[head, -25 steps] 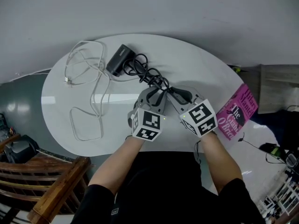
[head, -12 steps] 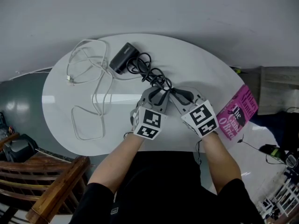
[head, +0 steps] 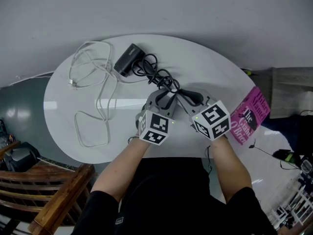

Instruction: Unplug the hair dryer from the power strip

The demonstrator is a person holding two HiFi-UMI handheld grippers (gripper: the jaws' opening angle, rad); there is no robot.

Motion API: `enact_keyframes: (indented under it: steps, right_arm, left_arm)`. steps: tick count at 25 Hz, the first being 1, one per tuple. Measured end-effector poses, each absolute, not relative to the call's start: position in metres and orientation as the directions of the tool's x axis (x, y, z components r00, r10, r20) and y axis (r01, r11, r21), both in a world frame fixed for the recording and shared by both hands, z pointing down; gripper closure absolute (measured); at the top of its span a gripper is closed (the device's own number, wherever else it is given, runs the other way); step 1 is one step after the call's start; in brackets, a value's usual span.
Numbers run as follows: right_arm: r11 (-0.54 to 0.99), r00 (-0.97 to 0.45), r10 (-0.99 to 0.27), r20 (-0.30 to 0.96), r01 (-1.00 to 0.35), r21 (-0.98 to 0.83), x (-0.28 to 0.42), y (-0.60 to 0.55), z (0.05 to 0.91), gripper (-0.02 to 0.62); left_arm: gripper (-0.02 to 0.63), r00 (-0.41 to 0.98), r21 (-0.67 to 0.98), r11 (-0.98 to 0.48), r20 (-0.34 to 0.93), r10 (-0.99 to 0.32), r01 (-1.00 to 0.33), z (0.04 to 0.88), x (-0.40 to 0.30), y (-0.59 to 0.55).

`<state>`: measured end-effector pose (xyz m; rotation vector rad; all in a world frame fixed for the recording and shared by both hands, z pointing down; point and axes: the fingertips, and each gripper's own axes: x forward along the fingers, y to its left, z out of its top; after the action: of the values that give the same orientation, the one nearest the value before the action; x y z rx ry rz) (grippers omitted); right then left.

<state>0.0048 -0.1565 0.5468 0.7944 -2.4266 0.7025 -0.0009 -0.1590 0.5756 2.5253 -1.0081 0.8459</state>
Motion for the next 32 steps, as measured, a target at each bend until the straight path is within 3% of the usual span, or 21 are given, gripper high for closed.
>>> enact_keyframes:
  steps: [32]
  right_arm:
    - [0.659,-0.746,-0.432,0.506,-0.645,-0.388,0.0116,-0.1544,0.5447,0.535]
  left_arm:
    - [0.509,0.567,0.021,-0.699,0.602,-0.563,-0.715,0.5755,0.0008,-0.1568]
